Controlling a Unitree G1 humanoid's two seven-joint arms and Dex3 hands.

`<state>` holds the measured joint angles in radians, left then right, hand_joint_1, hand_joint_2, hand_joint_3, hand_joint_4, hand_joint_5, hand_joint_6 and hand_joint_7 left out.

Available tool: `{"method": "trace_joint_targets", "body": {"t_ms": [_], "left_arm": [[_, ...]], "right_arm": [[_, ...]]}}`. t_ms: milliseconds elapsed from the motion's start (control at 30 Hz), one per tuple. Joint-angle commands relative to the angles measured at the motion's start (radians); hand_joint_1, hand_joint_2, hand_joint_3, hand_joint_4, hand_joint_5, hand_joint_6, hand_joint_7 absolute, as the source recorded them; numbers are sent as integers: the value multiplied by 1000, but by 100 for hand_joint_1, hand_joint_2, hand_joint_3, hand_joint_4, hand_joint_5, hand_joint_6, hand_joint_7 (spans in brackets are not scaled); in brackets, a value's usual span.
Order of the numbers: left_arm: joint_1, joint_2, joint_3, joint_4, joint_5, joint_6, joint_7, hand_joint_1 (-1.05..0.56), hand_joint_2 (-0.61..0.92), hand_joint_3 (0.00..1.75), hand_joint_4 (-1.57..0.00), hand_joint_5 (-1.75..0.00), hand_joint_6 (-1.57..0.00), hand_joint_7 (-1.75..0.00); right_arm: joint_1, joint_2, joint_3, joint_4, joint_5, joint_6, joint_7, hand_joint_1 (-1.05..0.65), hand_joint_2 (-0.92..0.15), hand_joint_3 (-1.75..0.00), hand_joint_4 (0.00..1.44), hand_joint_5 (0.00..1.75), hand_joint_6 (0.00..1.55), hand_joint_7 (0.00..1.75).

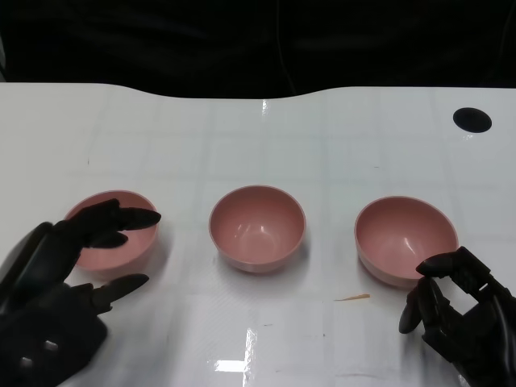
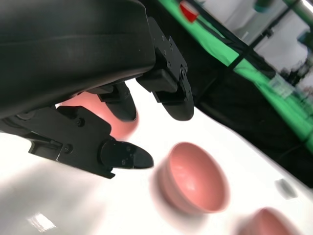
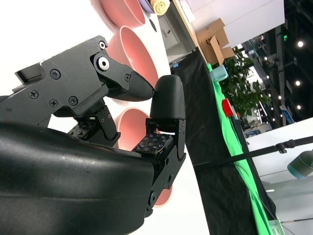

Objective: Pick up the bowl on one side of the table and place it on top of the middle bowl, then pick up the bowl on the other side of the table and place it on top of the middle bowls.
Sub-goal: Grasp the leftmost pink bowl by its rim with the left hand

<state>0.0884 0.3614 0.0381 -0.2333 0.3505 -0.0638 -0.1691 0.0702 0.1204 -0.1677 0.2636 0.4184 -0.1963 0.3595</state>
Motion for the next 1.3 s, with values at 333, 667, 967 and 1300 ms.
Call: {"method": "trace_joint_targets", "body": {"t_ms": [333,667,967,1300], "left_arm": [[-181,143,-116,214,352,-108,140,-66,83,0,-70,-12,-83,-3],[-347,173,-264,457,507,-68,135,-78,92,2,-71,-2,-79,0],[-466,147,-359,704,509,-91,199,-83,92,5,-71,0,-78,0],[-578,109,-445,952,498,-128,275,-83,92,15,-70,-1,-75,0]], "right_arm": [[-5,0,-9,0,8,3,-3,-8,-66,-92,85,173,73,150],[0,3,-1,-3,0,-5,-5,-7,-65,-96,85,174,71,152],[2,-2,3,-5,-14,-3,-15,-9,-64,-96,85,175,70,153],[6,-3,5,-9,-32,-8,-23,-9,-65,-94,85,175,70,154]]}}
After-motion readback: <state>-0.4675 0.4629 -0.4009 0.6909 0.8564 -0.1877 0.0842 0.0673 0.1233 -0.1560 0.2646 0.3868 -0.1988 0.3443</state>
